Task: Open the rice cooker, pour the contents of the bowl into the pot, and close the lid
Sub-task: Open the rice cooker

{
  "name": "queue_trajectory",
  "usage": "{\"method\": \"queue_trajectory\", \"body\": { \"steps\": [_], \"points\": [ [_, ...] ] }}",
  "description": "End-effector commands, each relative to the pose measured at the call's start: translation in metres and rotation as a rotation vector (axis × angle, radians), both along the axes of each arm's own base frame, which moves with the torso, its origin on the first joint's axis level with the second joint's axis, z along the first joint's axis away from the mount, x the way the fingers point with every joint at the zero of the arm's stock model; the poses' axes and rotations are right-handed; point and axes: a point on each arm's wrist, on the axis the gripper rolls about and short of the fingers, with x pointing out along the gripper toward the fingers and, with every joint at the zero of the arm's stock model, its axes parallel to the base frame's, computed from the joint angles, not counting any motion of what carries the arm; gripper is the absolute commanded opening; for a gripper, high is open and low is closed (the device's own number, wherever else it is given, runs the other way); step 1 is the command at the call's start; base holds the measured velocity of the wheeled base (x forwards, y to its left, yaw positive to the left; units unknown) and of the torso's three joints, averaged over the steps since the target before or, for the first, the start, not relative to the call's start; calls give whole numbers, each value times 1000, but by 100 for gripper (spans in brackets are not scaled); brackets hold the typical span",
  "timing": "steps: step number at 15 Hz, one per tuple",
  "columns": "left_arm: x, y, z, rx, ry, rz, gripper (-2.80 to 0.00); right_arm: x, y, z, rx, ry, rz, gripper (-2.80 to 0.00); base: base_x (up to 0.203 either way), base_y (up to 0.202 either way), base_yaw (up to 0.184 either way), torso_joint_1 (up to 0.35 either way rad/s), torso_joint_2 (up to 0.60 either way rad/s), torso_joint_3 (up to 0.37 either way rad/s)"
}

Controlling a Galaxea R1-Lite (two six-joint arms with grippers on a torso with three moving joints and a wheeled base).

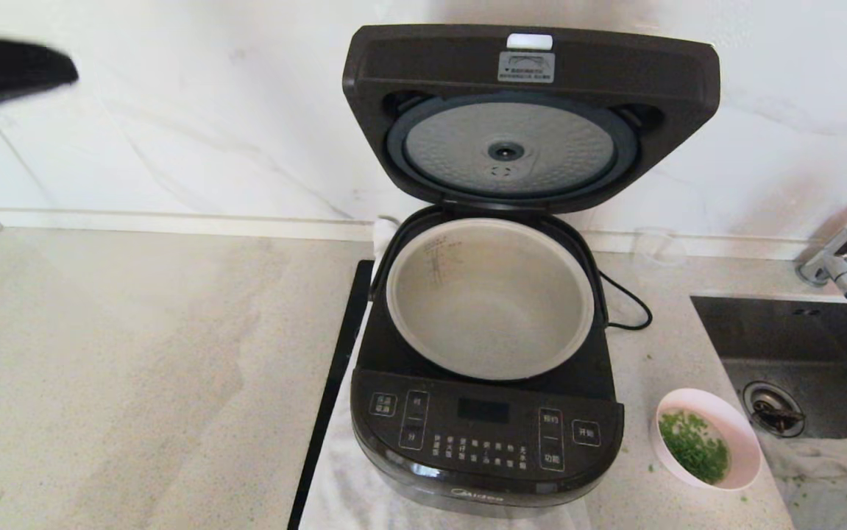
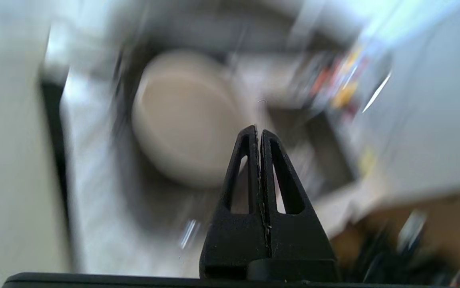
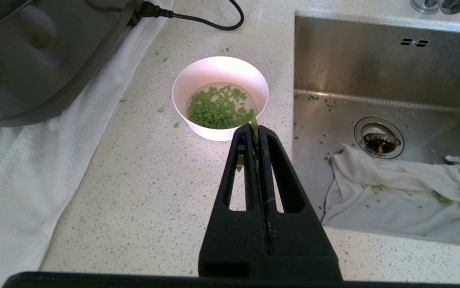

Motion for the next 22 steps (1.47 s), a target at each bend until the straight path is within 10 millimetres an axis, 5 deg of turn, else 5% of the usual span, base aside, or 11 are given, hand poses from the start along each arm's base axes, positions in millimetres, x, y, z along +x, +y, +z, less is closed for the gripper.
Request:
{"method": "queue_trajectory", "body": {
  "steps": [1,4,8,13,22],
  "points": [
    [-14,16,-32,90,81,-39,-280,0,0,0,1,0,0,-280,0,0,0,0,0,0],
    [-16,11,-66,211,252,-262,-280,0,0,0,0,0,0,-280,0,0,0,0,0,0],
    [13,-29,-77,266,339,-316,-280,0,0,0,0,0,0,-280,0,0,0,0,0,0],
    [52,-84,-59,219,327,-350,-280,0,0,0,0,0,1,-280,0,0,0,0,0,0],
    [92,-139,-46,87,246,-341,-280,0,0,0,1,0,0,-280,0,0,0,0,0,0]
  ]
}}
